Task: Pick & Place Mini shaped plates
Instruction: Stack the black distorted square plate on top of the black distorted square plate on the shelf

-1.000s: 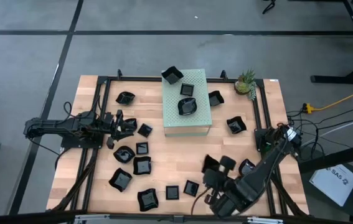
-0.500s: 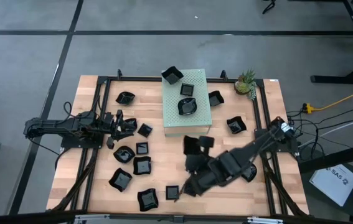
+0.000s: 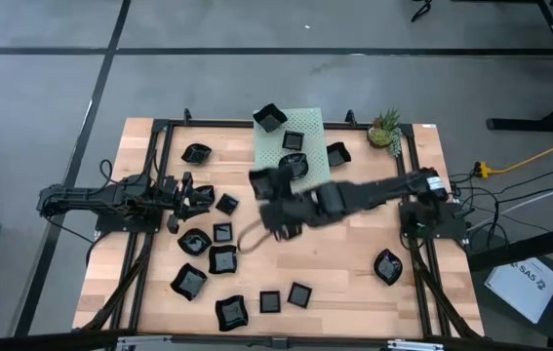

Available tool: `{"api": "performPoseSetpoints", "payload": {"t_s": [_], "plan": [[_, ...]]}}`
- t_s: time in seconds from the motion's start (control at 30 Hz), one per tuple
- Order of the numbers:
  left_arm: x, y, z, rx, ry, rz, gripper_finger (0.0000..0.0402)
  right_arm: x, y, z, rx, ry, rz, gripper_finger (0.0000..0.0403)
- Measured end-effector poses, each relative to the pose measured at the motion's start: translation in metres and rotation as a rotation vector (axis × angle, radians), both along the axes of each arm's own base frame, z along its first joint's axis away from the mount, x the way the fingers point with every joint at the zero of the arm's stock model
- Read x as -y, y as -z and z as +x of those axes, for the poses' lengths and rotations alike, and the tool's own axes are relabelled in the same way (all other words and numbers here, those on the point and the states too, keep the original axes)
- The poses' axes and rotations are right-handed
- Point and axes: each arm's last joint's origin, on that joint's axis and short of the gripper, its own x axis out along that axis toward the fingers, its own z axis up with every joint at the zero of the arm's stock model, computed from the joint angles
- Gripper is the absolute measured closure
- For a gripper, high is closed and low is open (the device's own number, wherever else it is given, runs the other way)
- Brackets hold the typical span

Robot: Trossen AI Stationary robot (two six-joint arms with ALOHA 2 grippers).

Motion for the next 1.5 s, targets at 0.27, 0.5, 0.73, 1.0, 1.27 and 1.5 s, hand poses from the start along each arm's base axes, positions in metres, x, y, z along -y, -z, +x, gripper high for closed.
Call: {"api": "performPoseSetpoints", "payload": {"t_s": [0.27,0.5,0.73,1.0,1.27,1.5], "plan": [[0.0,0.0,0.0,0.0,0.0,0.0,0.0249,0.075,-0.005,0.016,-0.008,0.011,-0.069,0.0401],[0.0,0.0,0.0,0.0,0.0,0.0,0.0249,0.131,-0.011,0.019,0.042,0.061,-0.083,0.0401],[0.0,0.0,0.0,0.001,0.0,0.0,0.0249,0.181,-0.014,0.014,0.029,0.034,-0.115,0.04],[0.0,0.0,0.0,0.001,0.0,0.0,0.0249,0.225,-0.017,0.005,0.015,-0.079,-0.144,0.04],[0.0,0.0,0.0,0.0,0.0,0.0,0.0249,0.262,-0.015,-0.011,0.01,-0.114,-0.091,0.04],[0.0,0.0,0.0,0.0,0.0,0.0,0.0249,0.27,-0.008,-0.021,-0.074,-0.191,-0.039,0.04]]}}
